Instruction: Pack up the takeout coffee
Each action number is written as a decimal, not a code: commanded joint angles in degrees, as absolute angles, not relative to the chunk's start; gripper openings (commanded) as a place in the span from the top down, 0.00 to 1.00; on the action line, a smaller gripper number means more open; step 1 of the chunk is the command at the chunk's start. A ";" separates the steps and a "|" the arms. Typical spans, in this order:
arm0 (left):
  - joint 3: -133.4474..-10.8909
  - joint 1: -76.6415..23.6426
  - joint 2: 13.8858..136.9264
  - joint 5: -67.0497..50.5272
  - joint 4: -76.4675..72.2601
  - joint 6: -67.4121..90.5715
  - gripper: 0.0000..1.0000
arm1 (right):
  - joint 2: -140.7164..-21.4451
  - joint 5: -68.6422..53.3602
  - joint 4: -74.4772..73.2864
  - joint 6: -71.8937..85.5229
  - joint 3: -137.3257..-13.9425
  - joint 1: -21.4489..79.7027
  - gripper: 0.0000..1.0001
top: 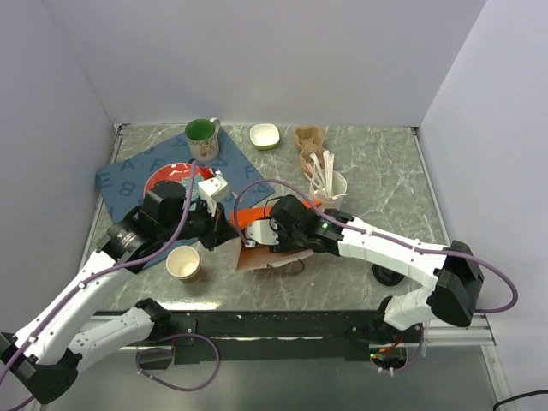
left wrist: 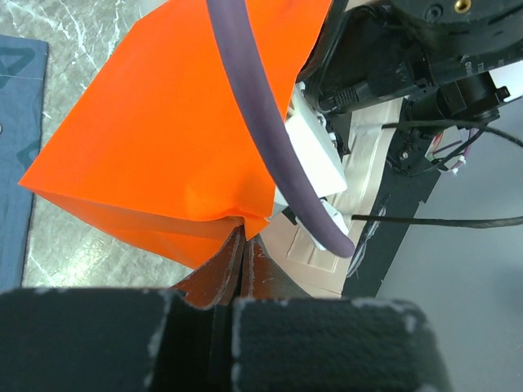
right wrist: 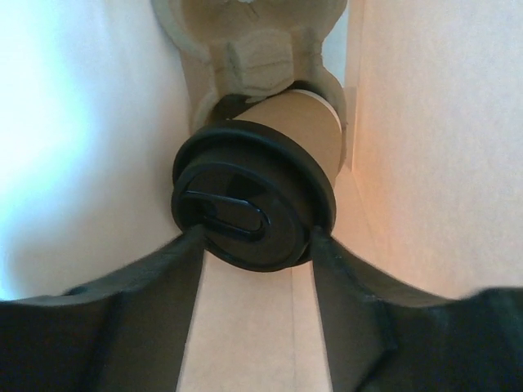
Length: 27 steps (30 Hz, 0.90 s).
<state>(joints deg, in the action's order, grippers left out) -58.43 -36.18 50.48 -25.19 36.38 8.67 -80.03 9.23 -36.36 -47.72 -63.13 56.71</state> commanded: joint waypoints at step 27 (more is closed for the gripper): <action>-59.41 -36.12 50.54 -23.47 35.77 7.47 0.99 | -77.43 2.64 -34.72 -50.18 -65.21 55.02 1.00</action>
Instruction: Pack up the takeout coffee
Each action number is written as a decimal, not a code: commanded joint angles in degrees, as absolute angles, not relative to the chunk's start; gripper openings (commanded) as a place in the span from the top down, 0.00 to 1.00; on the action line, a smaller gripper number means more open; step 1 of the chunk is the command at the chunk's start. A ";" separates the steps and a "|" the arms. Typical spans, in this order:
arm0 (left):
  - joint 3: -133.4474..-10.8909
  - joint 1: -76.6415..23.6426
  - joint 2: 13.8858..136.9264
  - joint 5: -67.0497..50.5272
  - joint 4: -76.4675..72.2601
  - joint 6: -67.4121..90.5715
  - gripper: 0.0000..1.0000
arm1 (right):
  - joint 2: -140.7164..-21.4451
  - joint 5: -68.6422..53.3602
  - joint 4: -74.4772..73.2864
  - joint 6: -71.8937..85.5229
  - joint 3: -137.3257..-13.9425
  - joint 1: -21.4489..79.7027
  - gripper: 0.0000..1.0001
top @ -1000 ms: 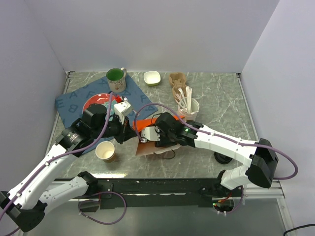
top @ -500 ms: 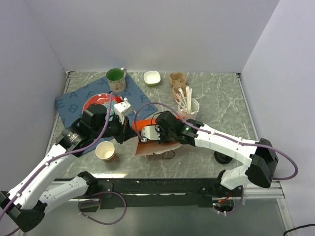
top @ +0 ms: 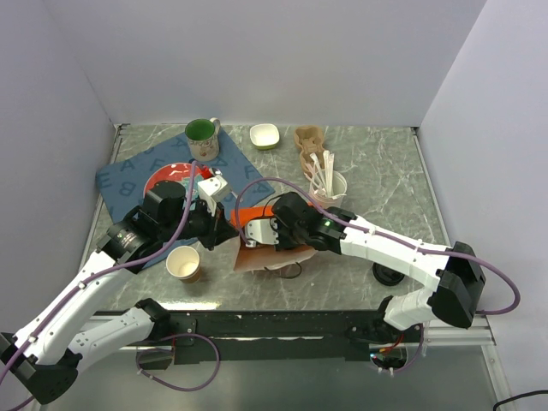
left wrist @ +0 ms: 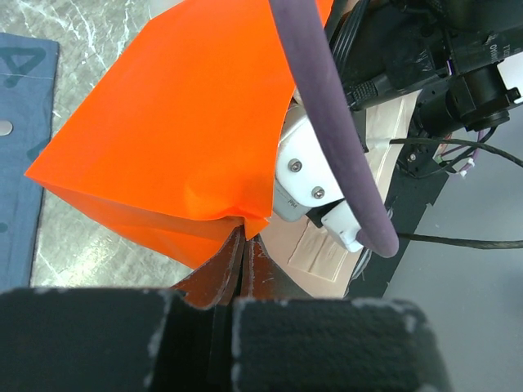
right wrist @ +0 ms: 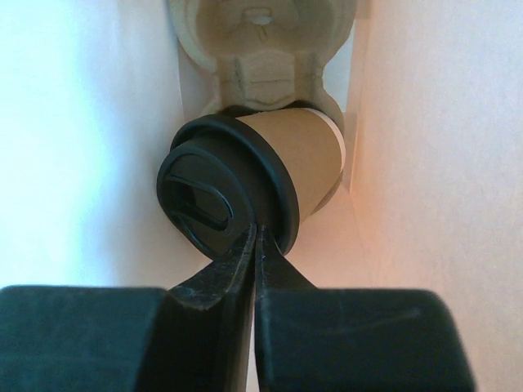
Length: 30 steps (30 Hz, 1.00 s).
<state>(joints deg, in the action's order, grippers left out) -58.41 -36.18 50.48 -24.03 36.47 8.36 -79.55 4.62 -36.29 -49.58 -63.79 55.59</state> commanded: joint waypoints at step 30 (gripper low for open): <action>-57.75 -36.12 50.19 -26.46 33.13 7.12 0.99 | -80.42 -1.14 -31.91 -49.84 -68.90 50.89 0.51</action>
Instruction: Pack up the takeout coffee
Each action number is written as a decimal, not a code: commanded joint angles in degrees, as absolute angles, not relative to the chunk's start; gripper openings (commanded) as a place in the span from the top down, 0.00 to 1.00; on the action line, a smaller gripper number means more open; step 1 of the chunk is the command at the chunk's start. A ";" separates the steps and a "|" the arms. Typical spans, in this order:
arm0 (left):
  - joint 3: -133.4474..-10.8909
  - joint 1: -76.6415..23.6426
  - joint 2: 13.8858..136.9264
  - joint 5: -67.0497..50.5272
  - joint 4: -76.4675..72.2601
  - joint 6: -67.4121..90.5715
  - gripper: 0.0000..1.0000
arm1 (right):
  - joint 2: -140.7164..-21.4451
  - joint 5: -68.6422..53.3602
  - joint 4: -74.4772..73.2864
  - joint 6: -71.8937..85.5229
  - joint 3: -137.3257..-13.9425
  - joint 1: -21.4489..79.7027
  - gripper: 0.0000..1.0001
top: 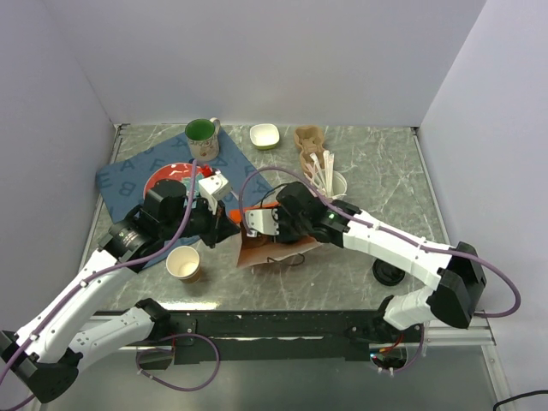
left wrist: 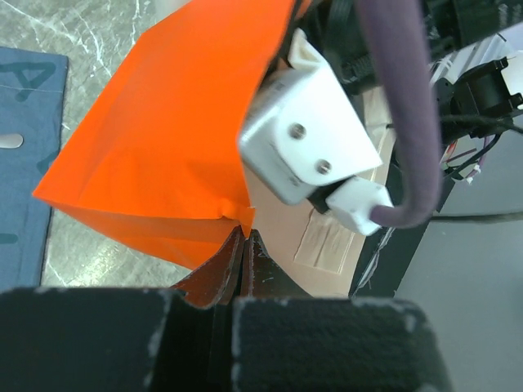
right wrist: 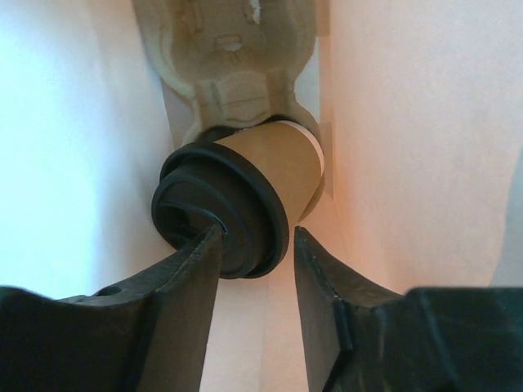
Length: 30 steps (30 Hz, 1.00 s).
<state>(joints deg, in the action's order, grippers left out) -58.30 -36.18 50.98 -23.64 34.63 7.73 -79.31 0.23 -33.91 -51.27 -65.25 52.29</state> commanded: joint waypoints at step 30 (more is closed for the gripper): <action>-55.37 -36.12 49.31 -26.10 29.18 8.79 0.99 | -77.61 -9.84 -28.39 -58.01 -64.34 49.40 0.39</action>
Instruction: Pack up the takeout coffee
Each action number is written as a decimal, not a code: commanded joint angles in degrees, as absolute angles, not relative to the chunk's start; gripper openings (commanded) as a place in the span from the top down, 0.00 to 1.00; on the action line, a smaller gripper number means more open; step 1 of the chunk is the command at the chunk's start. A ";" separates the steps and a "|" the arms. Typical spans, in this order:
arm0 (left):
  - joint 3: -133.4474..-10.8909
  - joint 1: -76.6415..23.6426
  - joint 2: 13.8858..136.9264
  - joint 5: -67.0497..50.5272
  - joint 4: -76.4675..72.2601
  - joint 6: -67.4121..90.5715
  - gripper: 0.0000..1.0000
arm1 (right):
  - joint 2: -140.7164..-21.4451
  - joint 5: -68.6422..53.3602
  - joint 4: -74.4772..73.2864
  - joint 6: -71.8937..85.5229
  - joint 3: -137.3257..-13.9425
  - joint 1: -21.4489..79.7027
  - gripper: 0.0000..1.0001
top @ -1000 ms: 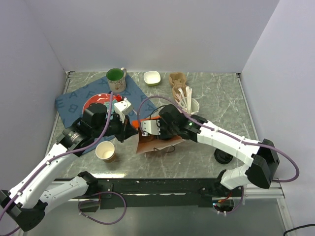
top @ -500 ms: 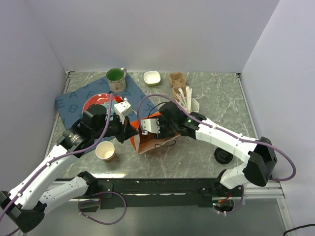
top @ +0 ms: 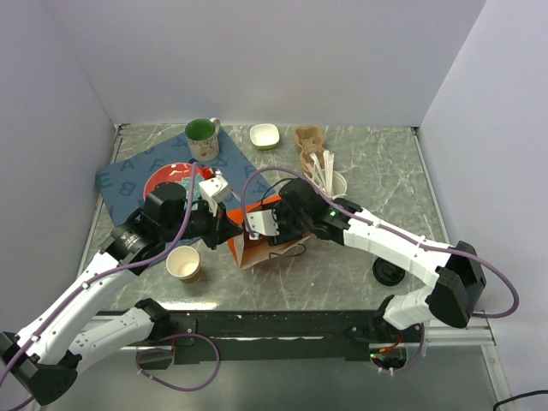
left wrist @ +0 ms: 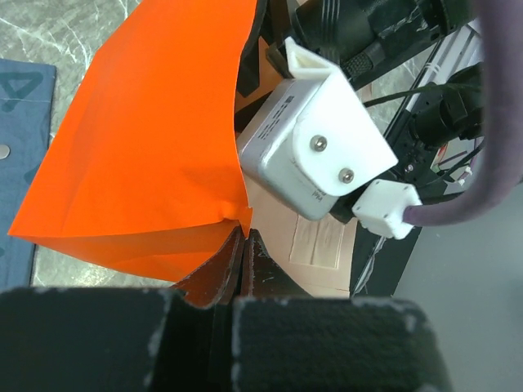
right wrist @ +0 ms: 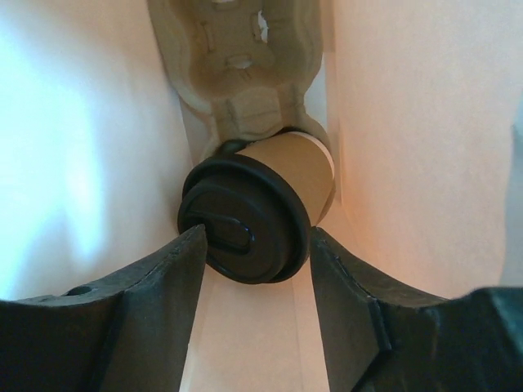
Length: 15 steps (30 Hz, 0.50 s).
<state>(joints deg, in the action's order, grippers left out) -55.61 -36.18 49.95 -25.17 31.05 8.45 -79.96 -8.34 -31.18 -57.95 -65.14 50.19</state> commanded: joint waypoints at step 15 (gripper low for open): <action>-54.23 -36.12 48.60 -27.07 26.90 9.40 0.99 | -83.40 -9.85 -30.05 -58.18 -66.09 47.81 0.28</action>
<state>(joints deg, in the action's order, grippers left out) -54.61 -36.18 49.39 -25.21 29.41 8.75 -81.47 -10.20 -30.98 -57.95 -65.10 48.42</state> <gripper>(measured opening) 0.013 0.701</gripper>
